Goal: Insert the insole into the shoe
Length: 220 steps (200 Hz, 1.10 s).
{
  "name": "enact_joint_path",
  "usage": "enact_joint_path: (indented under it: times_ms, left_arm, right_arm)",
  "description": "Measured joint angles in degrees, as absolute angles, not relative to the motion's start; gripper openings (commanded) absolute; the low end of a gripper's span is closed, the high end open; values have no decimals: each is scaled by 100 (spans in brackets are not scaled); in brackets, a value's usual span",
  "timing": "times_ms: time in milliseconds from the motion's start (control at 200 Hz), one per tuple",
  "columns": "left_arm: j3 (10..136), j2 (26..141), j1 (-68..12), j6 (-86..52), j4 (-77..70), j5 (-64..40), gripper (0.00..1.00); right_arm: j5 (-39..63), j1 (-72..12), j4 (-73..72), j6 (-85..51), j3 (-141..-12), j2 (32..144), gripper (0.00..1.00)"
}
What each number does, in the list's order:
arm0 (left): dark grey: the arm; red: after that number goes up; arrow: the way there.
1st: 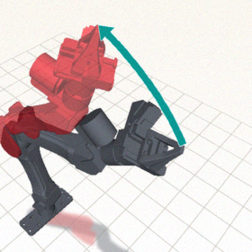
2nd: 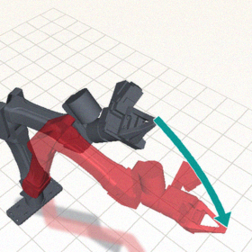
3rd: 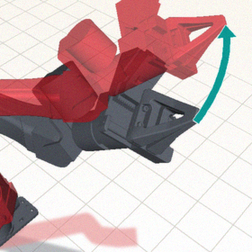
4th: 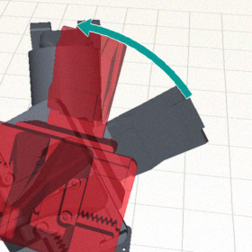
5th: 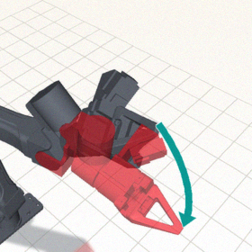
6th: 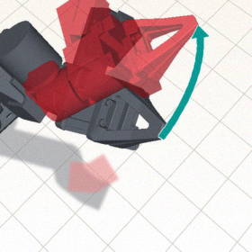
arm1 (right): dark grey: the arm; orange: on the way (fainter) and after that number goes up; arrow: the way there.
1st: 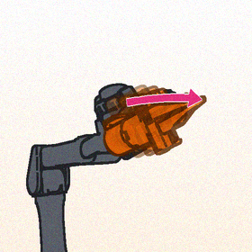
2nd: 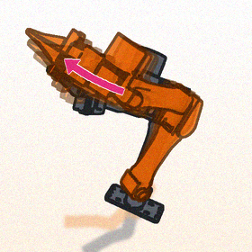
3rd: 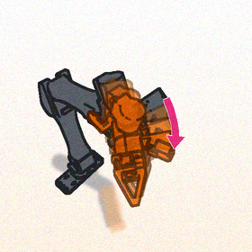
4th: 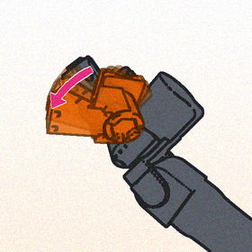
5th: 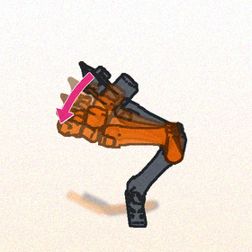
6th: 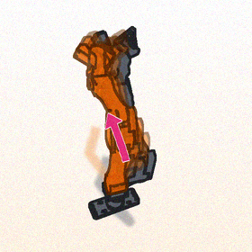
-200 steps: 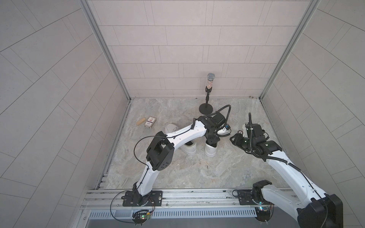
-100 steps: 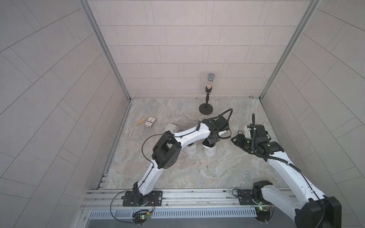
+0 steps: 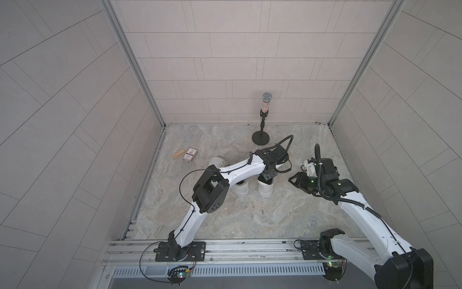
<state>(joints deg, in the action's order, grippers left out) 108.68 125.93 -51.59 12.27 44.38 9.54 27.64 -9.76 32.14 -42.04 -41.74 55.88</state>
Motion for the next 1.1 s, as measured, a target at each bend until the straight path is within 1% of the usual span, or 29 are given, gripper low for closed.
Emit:
enact_joint_path:
  times_ms: [205,485,755,966,1101]
  left_arm:
    - [10857,12204,-4851,843,4473,661,0]
    - [10857,11979,-4733,478,4720,508,0]
    - [10938,11968,-4619,-436,5059,158,0]
    - [10820,11878,-4591,-1232,5057,-67,0]
    - [10567,11710,-4611,-1540,4943,-150,0]
  right_arm:
    - [2967,-1286,3142,-4399,-4392,5743,47]
    - [2967,-2139,2849,-5129,-4582,6121,51]
    - [3181,-2191,2788,-6014,-5028,6816,54]
    - [3433,-2259,3081,-6226,-5496,7164,55]
    - [3551,-2287,3116,-6383,-5443,7279,55]
